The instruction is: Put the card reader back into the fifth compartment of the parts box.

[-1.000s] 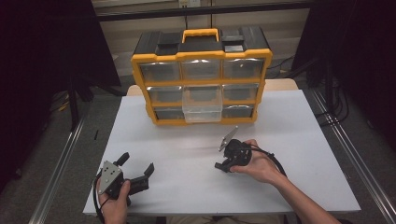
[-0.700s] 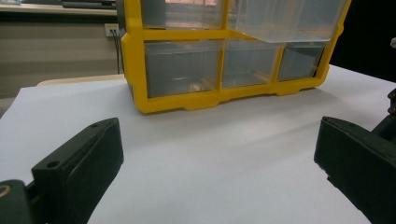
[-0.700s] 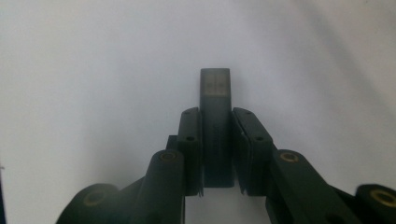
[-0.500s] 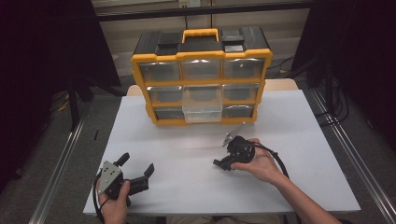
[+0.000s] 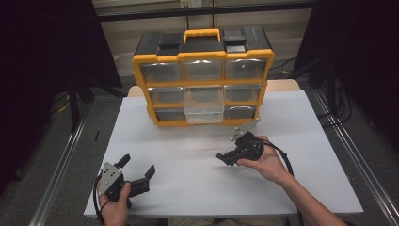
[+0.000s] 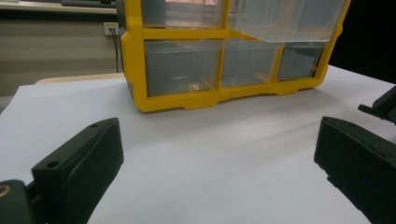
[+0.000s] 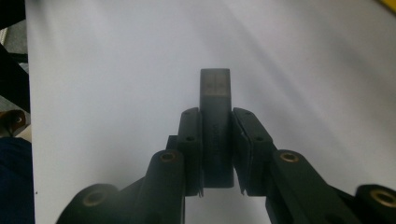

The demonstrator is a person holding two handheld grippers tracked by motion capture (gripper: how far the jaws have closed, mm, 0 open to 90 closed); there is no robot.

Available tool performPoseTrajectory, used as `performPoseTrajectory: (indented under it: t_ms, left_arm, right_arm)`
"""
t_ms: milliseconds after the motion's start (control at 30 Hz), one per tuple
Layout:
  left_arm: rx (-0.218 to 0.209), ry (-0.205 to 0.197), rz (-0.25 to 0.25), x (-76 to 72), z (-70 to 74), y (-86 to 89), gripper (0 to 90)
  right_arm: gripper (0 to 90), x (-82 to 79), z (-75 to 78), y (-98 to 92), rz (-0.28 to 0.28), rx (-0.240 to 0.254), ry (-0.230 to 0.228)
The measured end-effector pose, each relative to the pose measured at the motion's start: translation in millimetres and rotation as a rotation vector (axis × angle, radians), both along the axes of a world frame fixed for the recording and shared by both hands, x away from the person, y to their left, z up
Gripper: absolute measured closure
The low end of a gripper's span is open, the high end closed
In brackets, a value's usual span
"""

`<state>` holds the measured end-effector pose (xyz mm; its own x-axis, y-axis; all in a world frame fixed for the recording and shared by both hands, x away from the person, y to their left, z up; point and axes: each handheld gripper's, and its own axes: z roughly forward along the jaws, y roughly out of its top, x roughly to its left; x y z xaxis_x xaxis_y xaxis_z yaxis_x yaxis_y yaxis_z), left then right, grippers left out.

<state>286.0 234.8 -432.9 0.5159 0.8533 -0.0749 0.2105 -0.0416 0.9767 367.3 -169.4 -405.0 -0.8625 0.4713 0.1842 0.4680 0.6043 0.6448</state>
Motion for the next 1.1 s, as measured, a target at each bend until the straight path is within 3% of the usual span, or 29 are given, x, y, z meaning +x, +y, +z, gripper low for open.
performPoseTrajectory:
  t_ms: [1100]
  left_arm:
    - [0.007,0.004,-0.003,0.9,-0.3,-0.1,1.5]
  right_arm:
    - [73.7,-8.4,40.0,-18.2,-0.006,0.133,-0.113]
